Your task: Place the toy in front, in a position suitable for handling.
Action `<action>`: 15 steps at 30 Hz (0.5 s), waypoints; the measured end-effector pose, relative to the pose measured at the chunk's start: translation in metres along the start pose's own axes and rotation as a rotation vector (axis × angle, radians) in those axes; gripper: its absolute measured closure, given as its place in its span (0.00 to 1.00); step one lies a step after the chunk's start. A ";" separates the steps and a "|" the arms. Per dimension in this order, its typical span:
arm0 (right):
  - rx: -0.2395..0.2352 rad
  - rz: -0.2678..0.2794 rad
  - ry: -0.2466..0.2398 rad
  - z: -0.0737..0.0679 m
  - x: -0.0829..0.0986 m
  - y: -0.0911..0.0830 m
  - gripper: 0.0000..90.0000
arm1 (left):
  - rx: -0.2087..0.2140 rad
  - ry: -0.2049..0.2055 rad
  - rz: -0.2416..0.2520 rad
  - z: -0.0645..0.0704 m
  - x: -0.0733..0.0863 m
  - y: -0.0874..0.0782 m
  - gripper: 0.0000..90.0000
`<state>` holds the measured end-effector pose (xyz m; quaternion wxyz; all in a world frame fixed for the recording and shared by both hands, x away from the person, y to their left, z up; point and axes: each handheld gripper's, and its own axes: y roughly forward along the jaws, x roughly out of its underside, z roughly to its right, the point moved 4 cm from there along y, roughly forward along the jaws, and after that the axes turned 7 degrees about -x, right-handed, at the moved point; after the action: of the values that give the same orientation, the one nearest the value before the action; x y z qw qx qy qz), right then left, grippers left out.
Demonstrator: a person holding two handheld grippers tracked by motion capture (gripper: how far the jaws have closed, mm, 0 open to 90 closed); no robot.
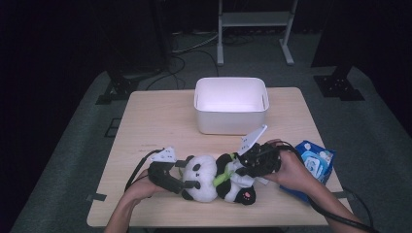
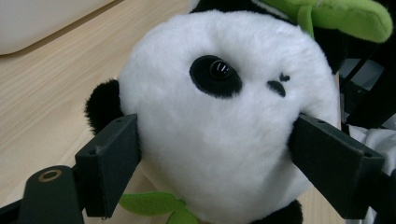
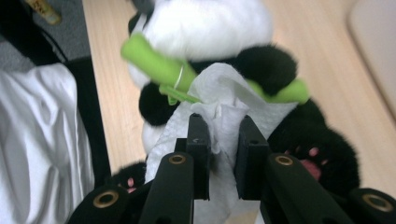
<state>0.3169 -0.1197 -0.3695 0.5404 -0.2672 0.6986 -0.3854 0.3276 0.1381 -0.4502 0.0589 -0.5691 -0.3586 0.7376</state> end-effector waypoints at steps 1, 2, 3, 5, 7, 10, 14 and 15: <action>-0.003 0.008 0.000 0.001 -0.006 -0.001 0.87 | 0.001 0.002 -0.001 0.000 0.000 0.001 0.17; -0.004 0.009 0.000 0.002 -0.008 0.000 0.87 | 0.001 0.002 -0.001 0.000 0.000 0.001 0.17; -0.008 0.013 0.000 0.002 -0.012 0.001 0.86 | 0.000 0.005 -0.004 0.001 -0.001 0.001 0.17; -0.015 0.019 -0.011 0.003 -0.021 0.006 0.87 | -0.001 0.005 -0.003 0.001 0.000 0.001 0.17; -0.029 0.022 -0.012 0.003 -0.025 0.009 0.86 | 0.000 0.005 -0.002 0.001 0.000 0.001 0.17; -0.053 0.005 -0.030 0.001 -0.040 0.028 0.86 | 0.000 0.002 0.001 0.001 0.000 0.001 0.17; -0.072 -0.002 -0.032 0.003 -0.048 0.040 0.86 | -0.002 0.001 -0.003 0.000 0.001 0.000 0.17; -0.072 -0.002 -0.032 0.003 -0.048 0.040 0.86 | -0.002 0.001 -0.003 0.000 0.001 0.000 0.17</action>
<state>0.3346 -0.0603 -0.3769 0.5410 -0.2933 0.7031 -0.3561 0.3278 0.1387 -0.4510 0.0596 -0.5692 -0.3601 0.7368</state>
